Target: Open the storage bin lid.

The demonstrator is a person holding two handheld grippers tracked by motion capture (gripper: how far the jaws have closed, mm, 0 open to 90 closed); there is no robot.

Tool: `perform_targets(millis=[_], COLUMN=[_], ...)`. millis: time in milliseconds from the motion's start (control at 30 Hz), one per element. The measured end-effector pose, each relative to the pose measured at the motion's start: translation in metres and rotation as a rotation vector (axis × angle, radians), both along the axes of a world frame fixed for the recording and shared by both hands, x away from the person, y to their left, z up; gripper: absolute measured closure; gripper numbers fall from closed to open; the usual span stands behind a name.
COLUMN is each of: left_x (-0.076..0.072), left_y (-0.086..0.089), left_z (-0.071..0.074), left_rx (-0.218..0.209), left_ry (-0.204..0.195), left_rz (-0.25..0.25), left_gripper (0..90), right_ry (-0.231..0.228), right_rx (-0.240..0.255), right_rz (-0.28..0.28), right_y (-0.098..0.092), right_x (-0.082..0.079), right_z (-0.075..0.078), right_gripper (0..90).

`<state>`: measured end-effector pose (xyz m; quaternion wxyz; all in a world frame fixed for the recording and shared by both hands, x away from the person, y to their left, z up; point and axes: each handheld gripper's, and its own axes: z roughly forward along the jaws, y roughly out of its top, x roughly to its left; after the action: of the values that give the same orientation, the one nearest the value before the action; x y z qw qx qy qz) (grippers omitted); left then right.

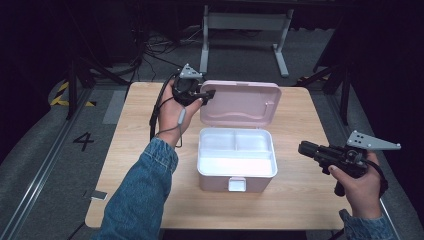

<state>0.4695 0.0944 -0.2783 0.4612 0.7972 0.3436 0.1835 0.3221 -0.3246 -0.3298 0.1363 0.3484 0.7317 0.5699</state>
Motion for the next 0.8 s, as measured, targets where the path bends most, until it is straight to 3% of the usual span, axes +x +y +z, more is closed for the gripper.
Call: perform_targets(millis=[200,333,467,633,800], left_x=[0.011,0.020,0.028,0.035,0.042], left_y=[-0.002,-0.003,-0.002,0.000,0.001], left_z=[-0.003,-0.003,-0.007,-0.014,-0.020], left_rx=[0.016,0.052,0.044,0.055,0.095], left_ry=[0.000,0.007,0.026,0.043,0.045], left_rz=[0.016,0.020,0.020,0.040,0.061], left_gripper=[64.7,65.1,65.6,69.7,73.4], right_ry=[0.001,0.012,0.023,0.026,0.020], right_rx=[-0.013,-0.014,-0.014,-0.016,-0.033], right_rz=[-0.001,-0.014,-0.024,-0.025,-0.036], right_y=[0.001,-0.002,-0.005,-0.006,-0.007], right_x=[0.002,0.003,0.004,0.005,0.007], right_z=[-0.003,-0.005,-0.008,-0.009,-0.010], right_gripper=[76.8,76.3,75.9,75.0,74.7])
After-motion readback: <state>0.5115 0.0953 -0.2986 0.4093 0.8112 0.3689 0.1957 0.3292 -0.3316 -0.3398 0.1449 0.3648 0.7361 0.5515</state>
